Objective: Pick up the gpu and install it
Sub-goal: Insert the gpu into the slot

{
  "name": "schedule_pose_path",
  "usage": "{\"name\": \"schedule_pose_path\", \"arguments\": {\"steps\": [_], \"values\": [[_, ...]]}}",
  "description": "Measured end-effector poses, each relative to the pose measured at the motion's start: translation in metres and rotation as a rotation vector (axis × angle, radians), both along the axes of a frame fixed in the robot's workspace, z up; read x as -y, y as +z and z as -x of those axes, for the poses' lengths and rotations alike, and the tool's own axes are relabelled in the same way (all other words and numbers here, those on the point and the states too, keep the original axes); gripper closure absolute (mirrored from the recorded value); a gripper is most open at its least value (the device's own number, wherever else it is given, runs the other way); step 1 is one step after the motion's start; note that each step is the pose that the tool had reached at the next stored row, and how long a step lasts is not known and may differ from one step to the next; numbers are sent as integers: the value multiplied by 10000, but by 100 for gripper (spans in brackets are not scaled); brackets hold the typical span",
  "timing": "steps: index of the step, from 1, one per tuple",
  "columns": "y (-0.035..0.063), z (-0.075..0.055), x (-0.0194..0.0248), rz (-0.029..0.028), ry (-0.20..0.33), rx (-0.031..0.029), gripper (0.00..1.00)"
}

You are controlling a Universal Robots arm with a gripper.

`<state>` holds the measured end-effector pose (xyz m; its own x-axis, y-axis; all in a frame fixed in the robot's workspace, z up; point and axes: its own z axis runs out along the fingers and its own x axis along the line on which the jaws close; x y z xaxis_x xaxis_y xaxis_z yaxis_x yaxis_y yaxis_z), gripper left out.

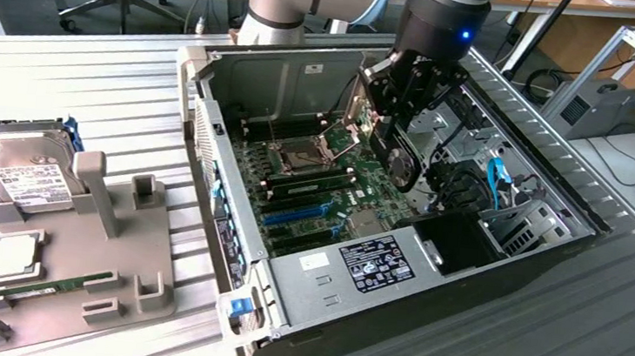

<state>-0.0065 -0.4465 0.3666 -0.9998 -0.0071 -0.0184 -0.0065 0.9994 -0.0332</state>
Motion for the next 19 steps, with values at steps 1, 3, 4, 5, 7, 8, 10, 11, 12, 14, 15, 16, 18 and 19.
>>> {"name": "schedule_pose_path", "arguments": {"steps": [1,3,4,5,7,8,10,11,12,14,15,16,18,19], "values": [[0,0,0,0,0,0,74],[0,0,-2,-1,9,0,74],[0,-1,-4,0,32,0,74],[0,0,-4,-1,61,0,74],[0,0,-5,-1,122,0,74],[0,0,-5,0,159,0,74],[0,0,-5,1,218,0,74],[0,0,-5,0,268,0,74],[0,0,-5,0,318,0,74],[0,0,-5,1,469,0,74],[0,0,-5,1,535,0,74],[0,0,-5,1,602,0,74],[0,0,-5,0,741,-1,74],[0,0,-5,0,814,0,74]]}}
